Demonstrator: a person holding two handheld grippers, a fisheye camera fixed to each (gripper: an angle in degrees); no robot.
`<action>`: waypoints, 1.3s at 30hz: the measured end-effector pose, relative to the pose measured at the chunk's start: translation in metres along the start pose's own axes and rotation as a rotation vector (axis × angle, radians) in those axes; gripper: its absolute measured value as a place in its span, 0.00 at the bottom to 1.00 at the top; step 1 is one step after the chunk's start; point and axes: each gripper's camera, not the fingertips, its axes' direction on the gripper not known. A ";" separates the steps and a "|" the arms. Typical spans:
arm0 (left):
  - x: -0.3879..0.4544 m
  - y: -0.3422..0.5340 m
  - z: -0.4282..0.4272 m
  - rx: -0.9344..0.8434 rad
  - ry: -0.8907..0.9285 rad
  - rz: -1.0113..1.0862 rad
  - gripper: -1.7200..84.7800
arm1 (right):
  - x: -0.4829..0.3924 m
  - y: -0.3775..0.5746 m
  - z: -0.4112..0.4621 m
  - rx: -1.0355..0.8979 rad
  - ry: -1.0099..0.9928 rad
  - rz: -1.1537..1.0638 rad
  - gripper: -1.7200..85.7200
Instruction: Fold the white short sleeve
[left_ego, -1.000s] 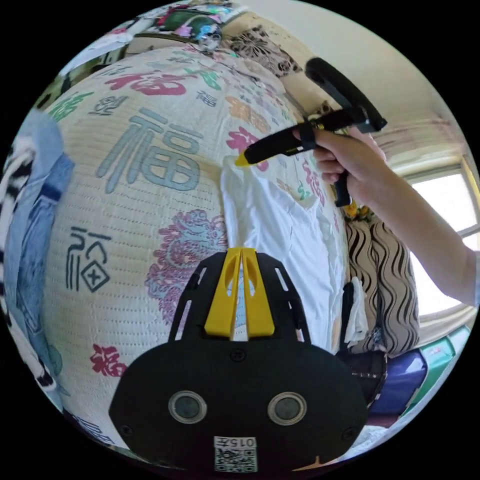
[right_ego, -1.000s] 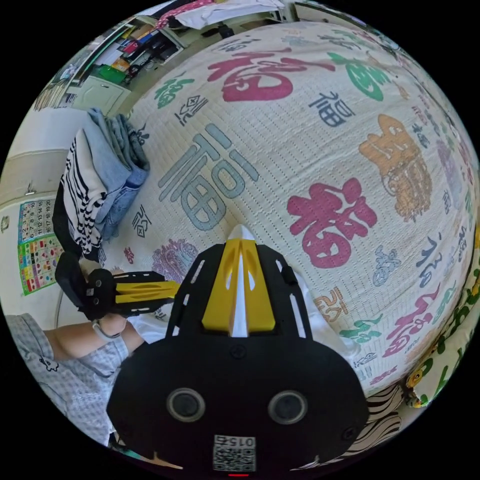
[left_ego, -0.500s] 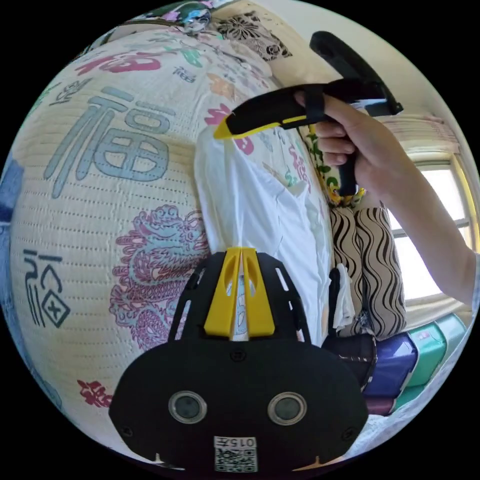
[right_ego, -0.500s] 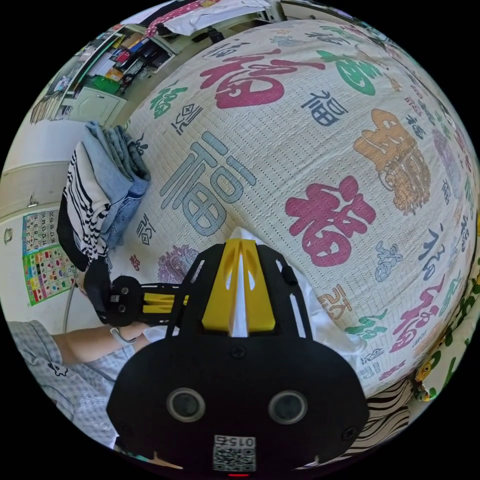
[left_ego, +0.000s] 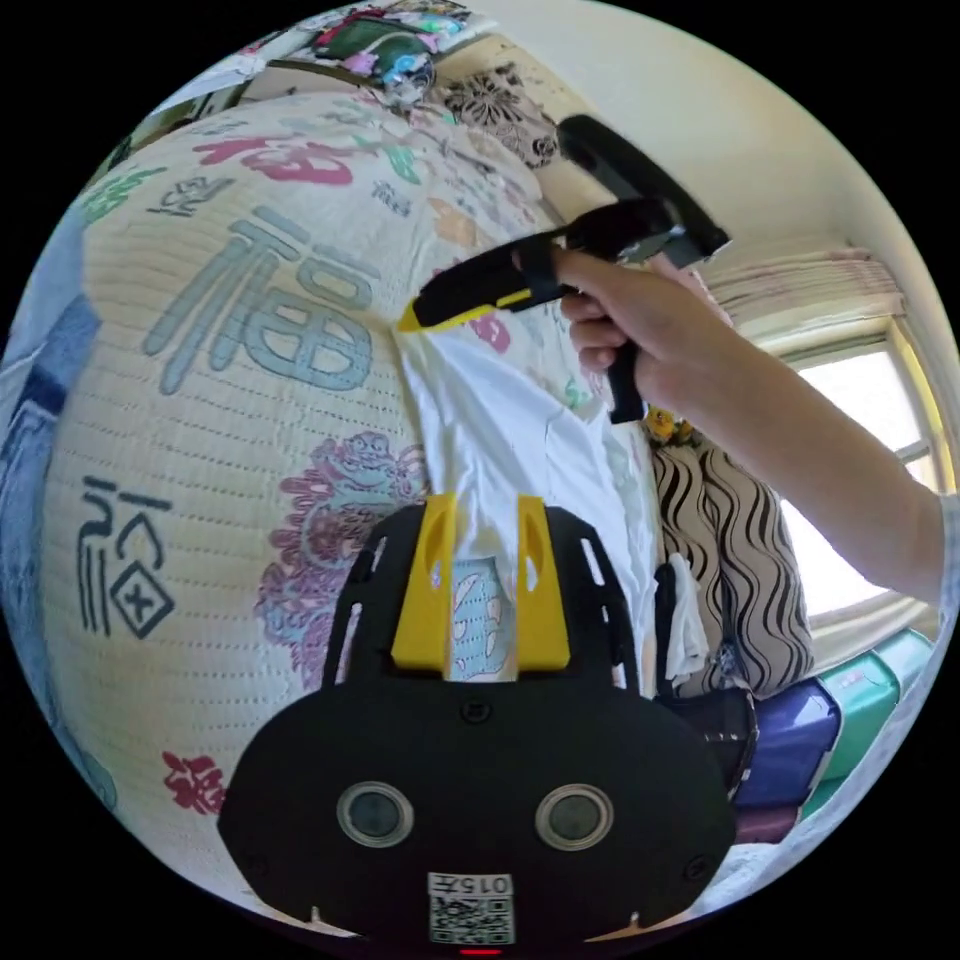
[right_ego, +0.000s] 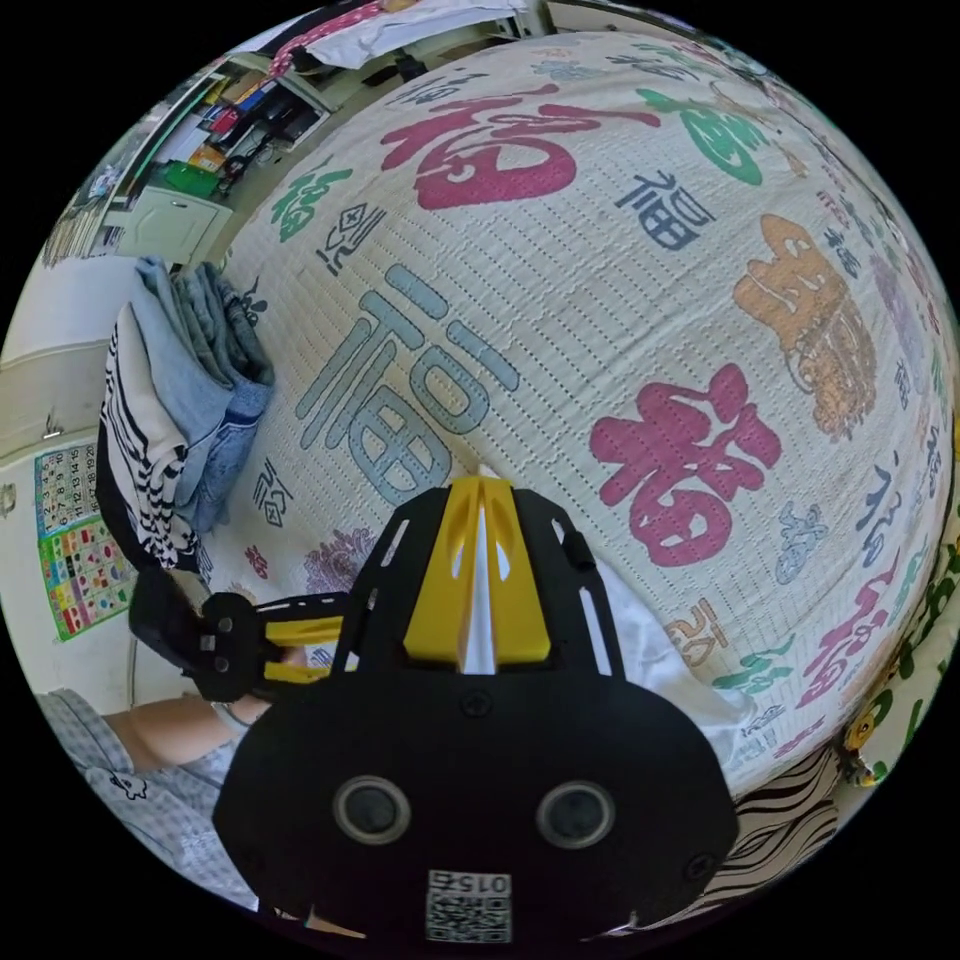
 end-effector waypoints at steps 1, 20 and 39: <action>0.001 -0.003 0.013 -0.066 -0.037 -0.006 0.03 | 0.008 0.009 0.002 0.012 -0.018 0.008 0.02; 0.038 0.133 0.030 -0.509 -0.175 0.032 0.11 | 0.145 0.511 0.109 -0.019 -0.283 0.721 0.12; 0.102 0.159 0.107 -0.610 -0.504 -0.001 0.02 | 0.183 0.724 0.238 -0.077 -0.585 0.969 0.01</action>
